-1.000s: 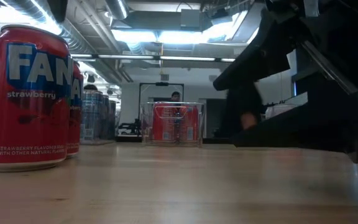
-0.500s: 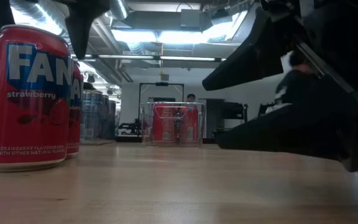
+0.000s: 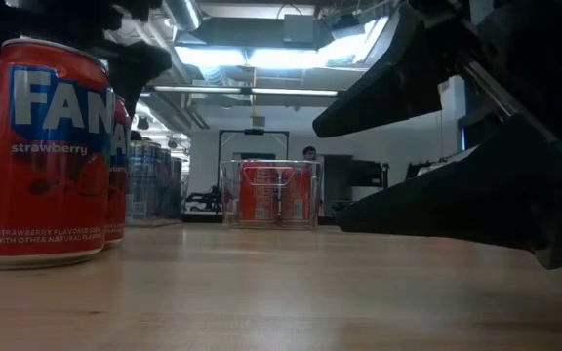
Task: Sort soda cans
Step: Put the red soda can into the center transparent bin
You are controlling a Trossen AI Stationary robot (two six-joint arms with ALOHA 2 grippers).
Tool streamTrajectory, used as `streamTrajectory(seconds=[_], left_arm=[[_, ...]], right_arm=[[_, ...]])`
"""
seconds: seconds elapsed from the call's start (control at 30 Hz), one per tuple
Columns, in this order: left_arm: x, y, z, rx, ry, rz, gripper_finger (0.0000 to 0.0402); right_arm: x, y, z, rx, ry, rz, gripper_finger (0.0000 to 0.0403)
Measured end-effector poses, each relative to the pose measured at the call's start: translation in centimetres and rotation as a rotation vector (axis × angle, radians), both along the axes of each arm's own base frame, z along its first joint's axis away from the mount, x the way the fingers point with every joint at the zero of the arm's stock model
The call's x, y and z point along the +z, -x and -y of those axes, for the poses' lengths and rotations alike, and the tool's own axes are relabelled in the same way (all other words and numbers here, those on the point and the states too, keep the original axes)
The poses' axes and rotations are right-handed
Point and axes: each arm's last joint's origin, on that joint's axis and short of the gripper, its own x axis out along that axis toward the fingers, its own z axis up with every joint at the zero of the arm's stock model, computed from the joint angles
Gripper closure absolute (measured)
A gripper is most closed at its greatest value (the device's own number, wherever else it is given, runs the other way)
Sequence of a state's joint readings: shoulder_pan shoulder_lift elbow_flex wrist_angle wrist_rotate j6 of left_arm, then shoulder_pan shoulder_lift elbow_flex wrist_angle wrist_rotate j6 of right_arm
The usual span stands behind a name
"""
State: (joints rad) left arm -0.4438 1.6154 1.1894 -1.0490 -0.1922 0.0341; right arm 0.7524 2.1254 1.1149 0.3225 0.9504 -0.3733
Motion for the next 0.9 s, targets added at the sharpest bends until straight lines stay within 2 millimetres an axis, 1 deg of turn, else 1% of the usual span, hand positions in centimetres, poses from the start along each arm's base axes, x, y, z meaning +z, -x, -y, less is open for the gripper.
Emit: streamTrajectory(seconds=[0.07,0.13,0.37,0.63,0.73,0.9], left_arm=[[-0.3,0.2,-0.1,0.009,-0.001,-0.012,0.0031],[-0.4,0.1,0.0,0.017,0.007,0.002,0.0041],[-0.3,-0.2,0.1,0.006,0.020,0.025,0.0104],[0.0,0.0,0.0,0.059,0.021,0.012,0.0108],[1.0,0.1,-0.4,0.098,-0.007,0.011,0.0108],[4.1,0.2,-1.5,0.147,-0.050,0.097,0.0105]], right_arm=[[0.0,0.0,0.0,0.000,0.000,0.000,0.0093],[0.0,0.0,0.0,0.000,0.001,0.000,0.0093],[0.0,0.0,0.0,0.000,0.002,-0.001,0.0093],[0.0,0.0,0.0,0.000,0.003,-0.001,0.0093],[-0.1,0.0,0.0,0.000,0.003,-0.002,0.0093],[-0.1,0.0,0.0,0.001,0.003,-0.003,0.0093]])
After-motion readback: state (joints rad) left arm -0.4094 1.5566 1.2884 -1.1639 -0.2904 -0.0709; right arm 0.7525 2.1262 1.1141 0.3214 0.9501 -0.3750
